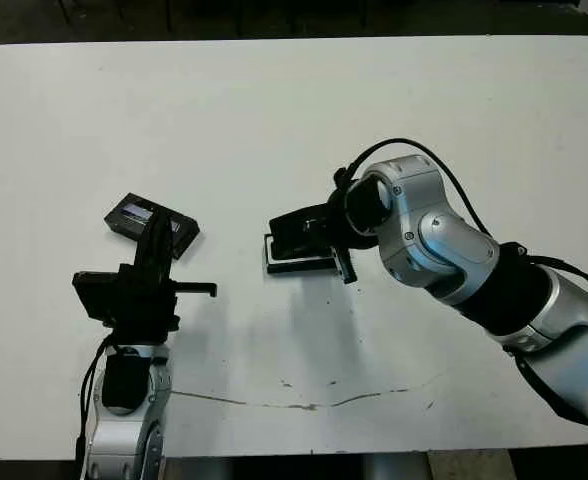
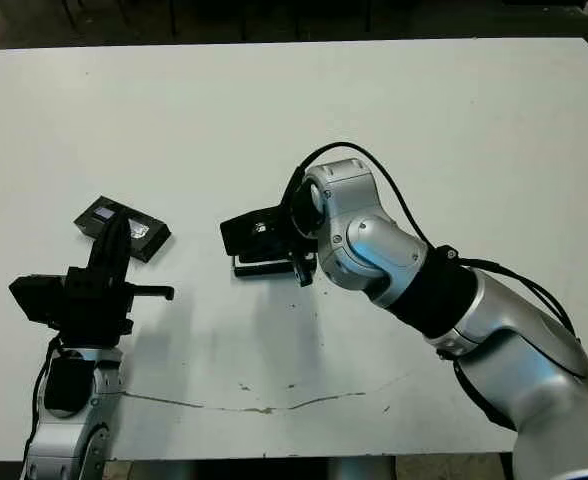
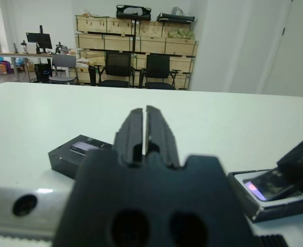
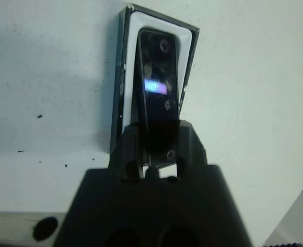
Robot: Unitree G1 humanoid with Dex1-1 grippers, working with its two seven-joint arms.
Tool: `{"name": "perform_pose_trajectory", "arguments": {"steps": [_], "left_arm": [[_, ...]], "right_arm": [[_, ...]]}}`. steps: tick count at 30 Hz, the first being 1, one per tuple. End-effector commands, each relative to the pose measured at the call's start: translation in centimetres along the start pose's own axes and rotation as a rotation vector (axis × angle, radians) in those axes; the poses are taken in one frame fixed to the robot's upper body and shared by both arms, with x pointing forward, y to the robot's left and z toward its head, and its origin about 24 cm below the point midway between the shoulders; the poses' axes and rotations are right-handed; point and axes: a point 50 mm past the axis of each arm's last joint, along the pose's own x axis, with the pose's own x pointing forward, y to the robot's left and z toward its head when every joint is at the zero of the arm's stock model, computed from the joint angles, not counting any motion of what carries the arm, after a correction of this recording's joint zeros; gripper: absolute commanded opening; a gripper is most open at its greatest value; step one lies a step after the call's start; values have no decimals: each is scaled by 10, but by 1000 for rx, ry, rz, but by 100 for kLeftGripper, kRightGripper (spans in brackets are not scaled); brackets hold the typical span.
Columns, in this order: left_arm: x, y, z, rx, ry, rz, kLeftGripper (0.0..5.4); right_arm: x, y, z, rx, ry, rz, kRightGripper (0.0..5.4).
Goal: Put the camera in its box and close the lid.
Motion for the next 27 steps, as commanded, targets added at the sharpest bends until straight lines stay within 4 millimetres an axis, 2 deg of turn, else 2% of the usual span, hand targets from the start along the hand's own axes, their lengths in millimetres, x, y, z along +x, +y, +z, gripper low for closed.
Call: {"name": "perform_pose_trajectory", "arguments": {"steps": [1,3,13,27], "left_arm": [[-5,2,-6,-8,41,17,0],[-4,3,-6,-6,41,18,0],[-2,2,-7,-10,38,13,0],[0,-1,-8,-4,37,15,0]], "right_arm": [[9,7,9,-25,-81,114,33],[6,5,6,-20,-79,146,33],[-4,-15,-10,-6,-91,166,207],[-18,-25,-19,28,-87,128,438]]}}
